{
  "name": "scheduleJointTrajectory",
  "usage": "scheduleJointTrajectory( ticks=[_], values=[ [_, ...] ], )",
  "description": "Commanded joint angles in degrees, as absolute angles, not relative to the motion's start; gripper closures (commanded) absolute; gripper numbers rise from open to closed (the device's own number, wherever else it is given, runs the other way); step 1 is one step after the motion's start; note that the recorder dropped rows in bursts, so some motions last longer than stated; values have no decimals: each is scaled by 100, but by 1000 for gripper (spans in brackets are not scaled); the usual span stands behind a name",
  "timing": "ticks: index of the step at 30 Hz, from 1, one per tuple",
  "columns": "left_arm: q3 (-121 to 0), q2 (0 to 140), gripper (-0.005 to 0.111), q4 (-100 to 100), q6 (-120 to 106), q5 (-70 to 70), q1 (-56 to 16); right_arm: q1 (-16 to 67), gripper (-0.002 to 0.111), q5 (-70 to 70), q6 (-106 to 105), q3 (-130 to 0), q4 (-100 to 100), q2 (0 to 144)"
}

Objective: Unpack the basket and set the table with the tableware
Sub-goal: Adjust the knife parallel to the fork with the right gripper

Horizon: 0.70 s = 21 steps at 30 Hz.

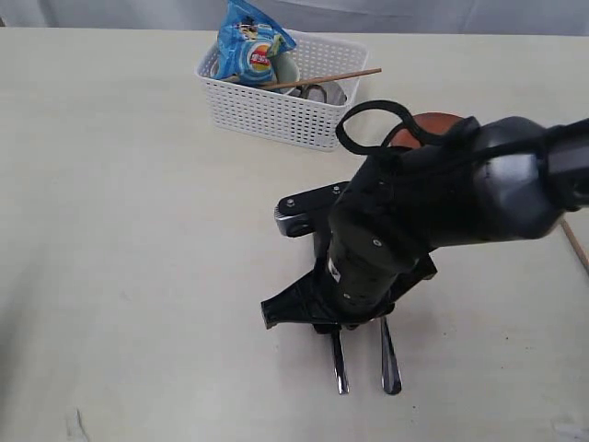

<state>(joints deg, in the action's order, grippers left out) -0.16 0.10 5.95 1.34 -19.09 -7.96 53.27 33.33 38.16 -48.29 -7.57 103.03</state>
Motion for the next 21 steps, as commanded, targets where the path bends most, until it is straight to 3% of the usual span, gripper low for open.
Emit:
scheduleJointTrajectory(
  ticks=[1,3,4,21],
  values=[
    [0,0,107,562,153,-1890,-834,5358,90,3309,3797,-4798,-763,10390],
    [0,0,107,562,153,-1890,-834,5358,107,3275,3795,-4798,-763,10390],
    [0,0,107,562,153,-1890,-834,5358,108,3249,3795,-4798,-763,10390],
    [0,0,107,562,153,-1890,-834,5344,109,2906,6047,-4187,-1083,9616]
  ],
)
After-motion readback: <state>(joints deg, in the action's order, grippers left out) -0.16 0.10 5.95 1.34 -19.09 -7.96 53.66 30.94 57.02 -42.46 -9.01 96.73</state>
